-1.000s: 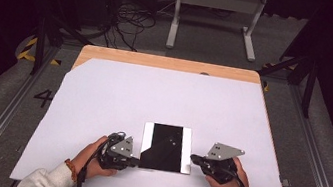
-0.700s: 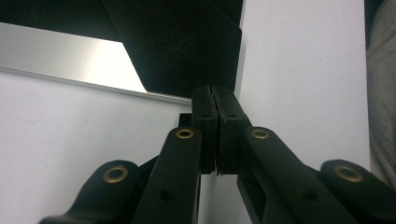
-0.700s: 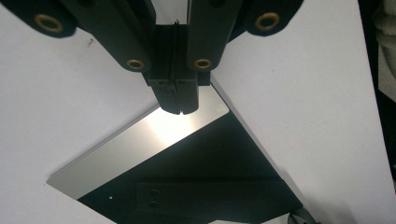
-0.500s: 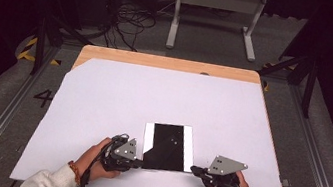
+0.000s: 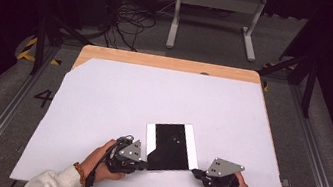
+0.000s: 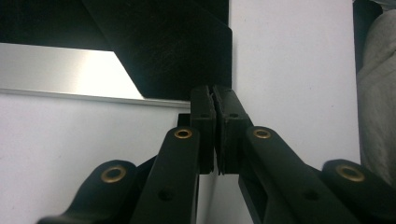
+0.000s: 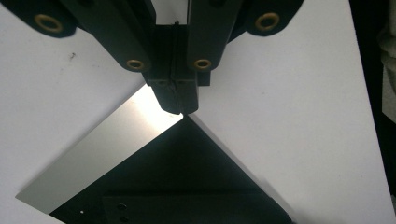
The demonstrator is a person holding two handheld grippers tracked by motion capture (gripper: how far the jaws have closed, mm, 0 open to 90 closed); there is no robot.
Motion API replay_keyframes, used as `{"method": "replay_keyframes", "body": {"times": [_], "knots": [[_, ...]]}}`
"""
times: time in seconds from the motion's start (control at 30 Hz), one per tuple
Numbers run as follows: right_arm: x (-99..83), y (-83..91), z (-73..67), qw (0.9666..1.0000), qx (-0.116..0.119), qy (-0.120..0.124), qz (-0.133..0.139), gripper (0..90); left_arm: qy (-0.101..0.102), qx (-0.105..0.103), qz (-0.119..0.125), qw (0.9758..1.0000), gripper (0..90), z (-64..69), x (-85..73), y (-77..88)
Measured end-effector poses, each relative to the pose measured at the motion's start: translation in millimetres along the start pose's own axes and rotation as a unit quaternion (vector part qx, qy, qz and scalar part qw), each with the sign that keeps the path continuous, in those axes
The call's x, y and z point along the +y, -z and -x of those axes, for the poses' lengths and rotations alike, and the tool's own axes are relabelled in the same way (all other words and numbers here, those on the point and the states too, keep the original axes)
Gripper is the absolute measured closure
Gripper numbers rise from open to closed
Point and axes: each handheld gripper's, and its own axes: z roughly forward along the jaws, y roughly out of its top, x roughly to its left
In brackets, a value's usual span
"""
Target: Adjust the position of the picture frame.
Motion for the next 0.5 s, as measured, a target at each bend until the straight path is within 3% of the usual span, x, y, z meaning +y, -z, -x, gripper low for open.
{"method": "replay_keyframes", "body": {"times": [0.5], "knots": [[-0.1,-2.4,6.8,0.9993,-0.036,-0.004,0.003,90.0,-0.01,-0.009,0.004,0.9999,86.5,4.6,7.8,-7.0]]}}
